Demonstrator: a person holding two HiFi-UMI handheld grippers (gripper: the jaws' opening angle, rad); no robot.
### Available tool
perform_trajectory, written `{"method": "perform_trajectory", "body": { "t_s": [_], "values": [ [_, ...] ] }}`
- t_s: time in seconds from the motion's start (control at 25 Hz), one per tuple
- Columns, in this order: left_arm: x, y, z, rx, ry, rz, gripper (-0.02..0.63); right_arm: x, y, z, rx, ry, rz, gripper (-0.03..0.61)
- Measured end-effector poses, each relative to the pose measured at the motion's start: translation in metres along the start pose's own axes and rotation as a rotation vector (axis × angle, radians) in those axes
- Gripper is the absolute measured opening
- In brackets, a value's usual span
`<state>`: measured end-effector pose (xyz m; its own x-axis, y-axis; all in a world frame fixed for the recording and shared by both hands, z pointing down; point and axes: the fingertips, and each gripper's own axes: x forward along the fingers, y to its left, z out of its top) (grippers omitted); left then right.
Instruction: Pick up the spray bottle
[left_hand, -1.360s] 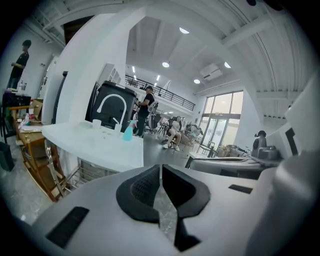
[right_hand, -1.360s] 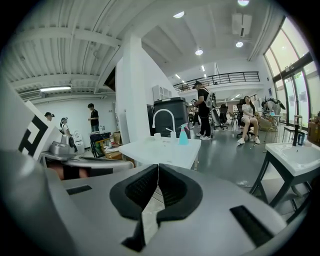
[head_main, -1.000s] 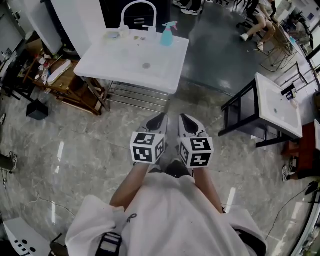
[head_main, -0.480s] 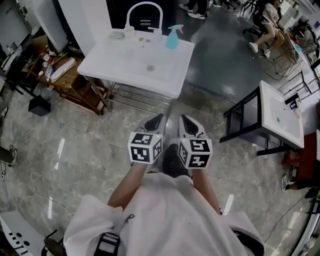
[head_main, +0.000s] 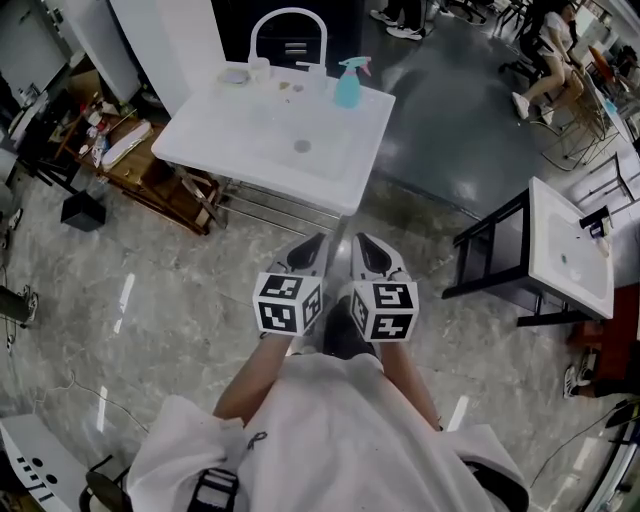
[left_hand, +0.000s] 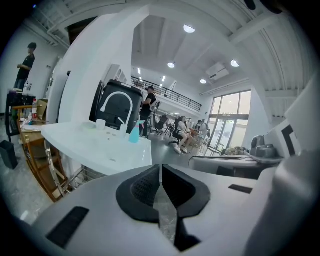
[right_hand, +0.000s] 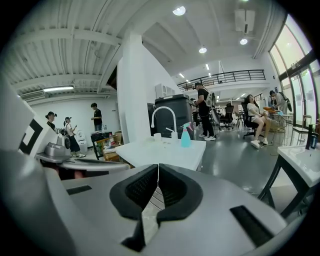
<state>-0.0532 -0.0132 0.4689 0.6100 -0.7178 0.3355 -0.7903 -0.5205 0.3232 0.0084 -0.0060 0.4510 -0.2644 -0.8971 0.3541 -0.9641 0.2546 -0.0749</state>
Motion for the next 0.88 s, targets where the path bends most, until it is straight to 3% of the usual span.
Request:
{"method": "perform_trajectory", "body": {
  "t_s": [0.24,0.88],
  "values": [
    [0.04,0.015,0.009,-0.021,0.016,0.049,0.035,0.036,-0.031,0.001,0.001,0.033,0.029,0.028],
    [0.128,0.018,0.041,-0.014,0.063,0.087,0.035,0.117,-0.091,0.032,0.057,0.024,0.123,0.028]
  ]
}}
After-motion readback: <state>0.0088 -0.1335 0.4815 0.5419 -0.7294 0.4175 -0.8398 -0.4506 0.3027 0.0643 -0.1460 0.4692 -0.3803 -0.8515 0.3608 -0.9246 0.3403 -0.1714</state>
